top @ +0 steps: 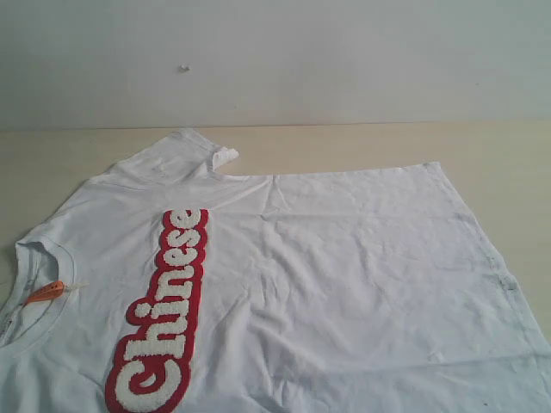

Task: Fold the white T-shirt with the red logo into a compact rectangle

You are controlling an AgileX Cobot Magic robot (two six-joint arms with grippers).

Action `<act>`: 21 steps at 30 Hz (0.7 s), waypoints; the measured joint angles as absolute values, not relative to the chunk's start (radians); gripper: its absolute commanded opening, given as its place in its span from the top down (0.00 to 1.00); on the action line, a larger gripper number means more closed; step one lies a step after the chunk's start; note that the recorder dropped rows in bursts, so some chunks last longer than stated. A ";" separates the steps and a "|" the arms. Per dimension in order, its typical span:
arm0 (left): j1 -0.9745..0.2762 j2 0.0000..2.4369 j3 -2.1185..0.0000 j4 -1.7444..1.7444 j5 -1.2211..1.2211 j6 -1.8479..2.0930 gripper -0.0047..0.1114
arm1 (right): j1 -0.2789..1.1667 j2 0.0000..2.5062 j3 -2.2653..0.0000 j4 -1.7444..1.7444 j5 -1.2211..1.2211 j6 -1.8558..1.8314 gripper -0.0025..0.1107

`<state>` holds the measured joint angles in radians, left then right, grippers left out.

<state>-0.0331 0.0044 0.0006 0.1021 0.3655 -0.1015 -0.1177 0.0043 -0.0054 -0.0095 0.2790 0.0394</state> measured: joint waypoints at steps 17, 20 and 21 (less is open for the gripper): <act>-0.033 0.004 0.001 0.173 0.273 -0.102 0.96 | -0.118 0.004 -0.005 0.000 0.190 0.033 0.98; -0.033 0.004 0.001 0.166 0.175 -0.102 0.96 | -0.118 0.004 -0.005 0.000 0.073 0.033 0.98; -0.033 0.004 0.001 0.166 0.145 -0.102 0.96 | -0.118 0.004 -0.005 0.000 0.036 0.033 0.98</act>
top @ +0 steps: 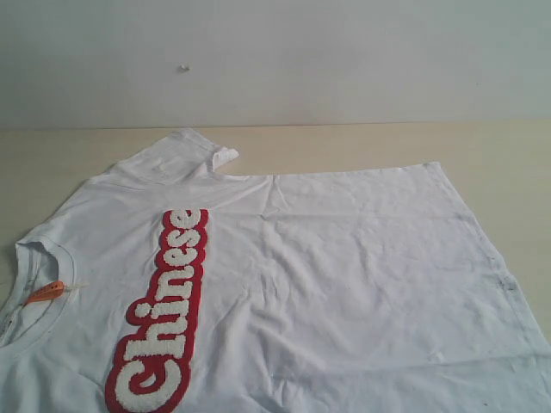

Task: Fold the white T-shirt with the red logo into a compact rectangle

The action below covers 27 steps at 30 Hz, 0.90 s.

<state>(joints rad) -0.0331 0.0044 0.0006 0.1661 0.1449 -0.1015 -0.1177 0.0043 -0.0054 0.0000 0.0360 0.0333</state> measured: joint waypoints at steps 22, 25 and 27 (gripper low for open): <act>-0.033 0.004 -0.080 0.203 -0.435 -0.680 0.96 | -0.118 0.004 -0.058 -0.107 -0.520 0.473 0.98; -0.033 0.029 -0.187 0.297 -0.392 -0.782 0.96 | -0.118 0.003 -0.142 -0.192 -0.518 0.556 0.98; -0.033 0.065 -0.267 0.383 -0.355 -0.839 0.96 | -0.118 0.005 -0.202 -0.239 -0.494 0.595 0.98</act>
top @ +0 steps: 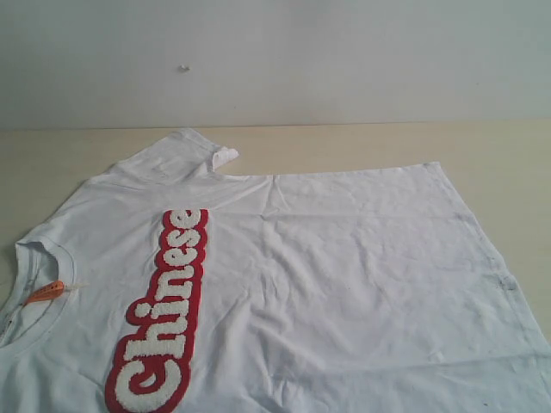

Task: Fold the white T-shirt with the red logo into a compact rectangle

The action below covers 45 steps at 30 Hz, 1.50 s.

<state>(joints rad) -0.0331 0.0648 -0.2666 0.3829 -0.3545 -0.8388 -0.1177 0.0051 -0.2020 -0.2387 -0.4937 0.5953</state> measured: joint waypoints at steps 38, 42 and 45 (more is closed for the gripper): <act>-0.172 1.580 -1.067 -0.310 0.966 1.136 0.93 | -0.118 1.366 -1.075 0.351 0.904 -0.912 0.64; -0.172 1.608 -1.007 -0.149 0.937 1.219 0.54 | -0.118 1.387 -1.060 0.205 0.981 -0.990 0.38; -0.172 1.619 -0.957 -0.024 0.835 1.227 0.05 | -0.118 1.398 -1.011 0.151 0.988 -1.045 0.32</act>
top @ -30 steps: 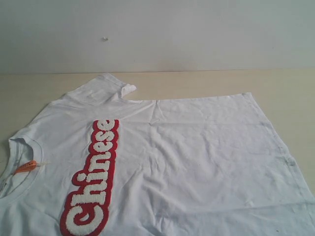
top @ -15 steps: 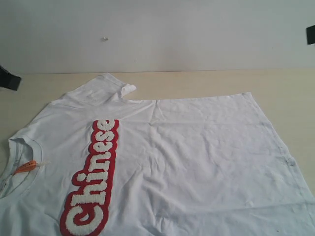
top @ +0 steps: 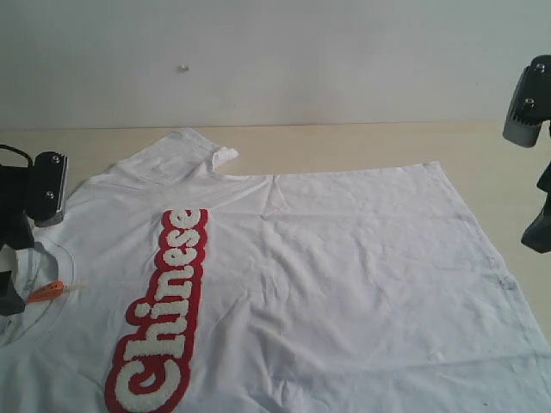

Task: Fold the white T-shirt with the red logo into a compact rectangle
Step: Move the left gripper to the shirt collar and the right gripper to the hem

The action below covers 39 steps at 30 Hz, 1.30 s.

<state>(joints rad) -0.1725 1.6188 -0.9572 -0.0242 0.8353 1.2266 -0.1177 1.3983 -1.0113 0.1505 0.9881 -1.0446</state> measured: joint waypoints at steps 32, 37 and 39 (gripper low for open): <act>0.000 1.765 -1.075 -0.122 0.952 1.622 0.06 | -0.082 1.409 -0.988 0.146 0.865 -1.147 0.34; 0.000 1.854 -1.075 -0.131 0.920 1.637 0.06 | -0.082 1.425 -0.988 0.144 0.841 -1.160 0.34; 0.002 1.870 -1.075 -0.131 0.899 1.637 0.06 | -0.082 1.441 -0.988 0.144 0.841 -1.162 0.34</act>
<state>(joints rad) 0.0023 1.8705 -1.0749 -0.1314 0.8990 1.6372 -0.0824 1.4406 -0.9878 0.1437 0.8409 -1.1623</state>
